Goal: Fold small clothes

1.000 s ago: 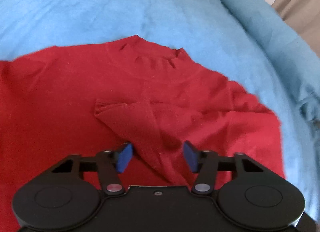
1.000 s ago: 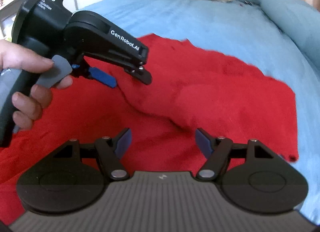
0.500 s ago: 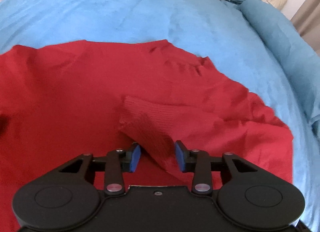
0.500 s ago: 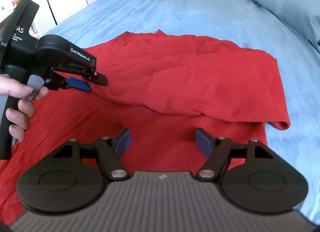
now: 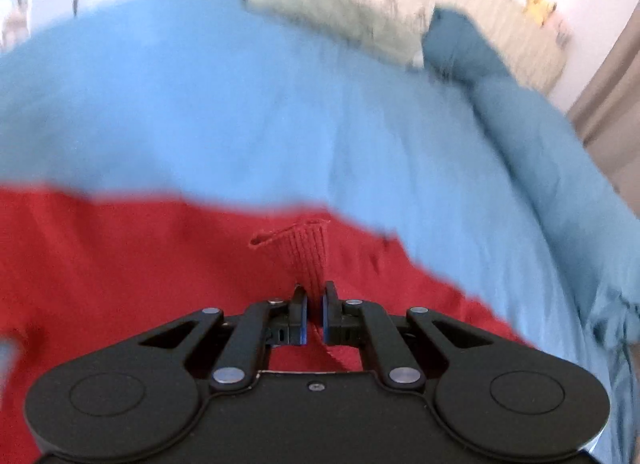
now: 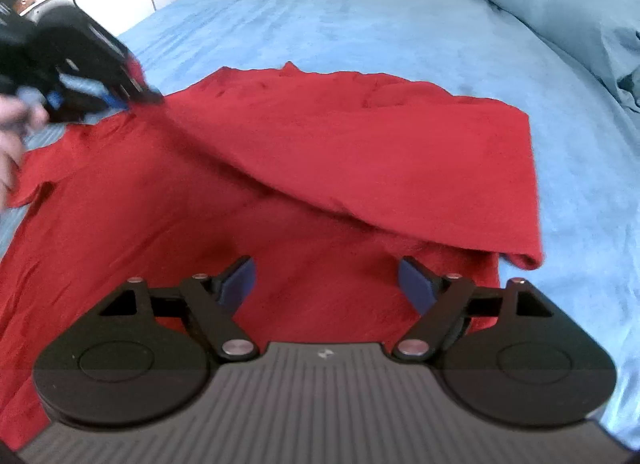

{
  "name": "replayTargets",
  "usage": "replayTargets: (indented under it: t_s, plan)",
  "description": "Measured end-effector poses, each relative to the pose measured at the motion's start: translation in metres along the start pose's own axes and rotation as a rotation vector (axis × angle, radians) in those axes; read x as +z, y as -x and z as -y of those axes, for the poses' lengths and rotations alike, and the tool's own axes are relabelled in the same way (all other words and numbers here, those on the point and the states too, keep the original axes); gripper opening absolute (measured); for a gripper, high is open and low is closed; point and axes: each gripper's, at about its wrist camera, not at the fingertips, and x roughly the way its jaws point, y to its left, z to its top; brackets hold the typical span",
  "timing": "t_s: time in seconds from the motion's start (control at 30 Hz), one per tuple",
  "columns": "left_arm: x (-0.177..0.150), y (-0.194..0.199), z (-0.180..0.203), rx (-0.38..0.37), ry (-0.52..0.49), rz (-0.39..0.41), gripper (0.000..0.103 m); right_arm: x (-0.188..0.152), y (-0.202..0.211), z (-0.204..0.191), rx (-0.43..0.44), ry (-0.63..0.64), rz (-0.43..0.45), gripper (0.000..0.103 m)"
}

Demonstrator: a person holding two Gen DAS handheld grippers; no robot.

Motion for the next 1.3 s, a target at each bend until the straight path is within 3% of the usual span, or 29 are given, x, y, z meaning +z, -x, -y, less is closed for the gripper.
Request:
replayTargets:
  t_s: [0.1, 0.17, 0.3, 0.4, 0.43, 0.47, 0.53, 0.67, 0.8, 0.87, 1.0, 1.17, 1.27, 1.3]
  plan:
    - [0.013, 0.025, -0.023, 0.067, 0.000, 0.111, 0.006, 0.003, 0.000, -0.001, -0.006, 0.003, 0.007, 0.095]
    - [0.012, 0.029, -0.044, 0.116, -0.001, 0.132, 0.007, 0.003, -0.001, -0.003, -0.013, 0.007, 0.016, 0.095]
    - [-0.008, 0.014, -0.087, 0.142, 0.073, 0.055, 0.008, 0.003, -0.006, -0.002, -0.037, 0.002, 0.018, 0.095]
    - [-0.023, 0.008, -0.105, 0.173, 0.114, 0.021, 0.018, 0.004, -0.010, 0.002, -0.059, -0.006, 0.021, 0.095]
    - [-0.027, 0.009, -0.107, 0.185, 0.125, 0.023, 0.027, 0.004, -0.011, 0.004, -0.067, -0.004, 0.020, 0.095]
    - [-0.030, 0.014, -0.110, 0.208, 0.131, 0.029, 0.036, 0.004, -0.012, 0.005, -0.082, -0.002, 0.019, 0.097]
    - [-0.032, 0.022, -0.116, 0.257, 0.124, 0.043, 0.045, 0.002, -0.017, 0.010, -0.150, -0.001, 0.016, 0.103]
    - [-0.037, 0.035, -0.130, 0.374, 0.133, 0.019, 0.047, -0.002, -0.013, 0.029, -0.162, -0.055, 0.013, 0.103]
    - [-0.037, 0.044, -0.131, 0.257, 0.153, -0.045, 0.048, 0.003, 0.007, 0.012, -0.217, 0.018, 0.001, 0.103]
    - [-0.037, 0.043, -0.115, 0.221, 0.084, -0.060, 0.065, 0.008, 0.018, -0.005, -0.186, 0.093, 0.045, 0.103]
    - [-0.035, 0.027, -0.086, 0.132, -0.054, -0.060, 0.072, 0.021, 0.007, -0.028, -0.174, 0.179, 0.115, 0.103]
    - [-0.034, -0.009, -0.084, 0.089, -0.110, -0.067, 0.072, 0.024, -0.031, -0.013, -0.157, 0.071, 0.067, 0.103]
    - [-0.037, -0.036, -0.095, 0.105, -0.091, -0.167, 0.074, 0.016, -0.040, 0.011, -0.124, -0.042, 0.044, 0.103]
    - [-0.037, -0.036, -0.098, 0.093, -0.098, -0.158, 0.075, 0.014, -0.039, 0.016, -0.108, -0.064, 0.048, 0.103]
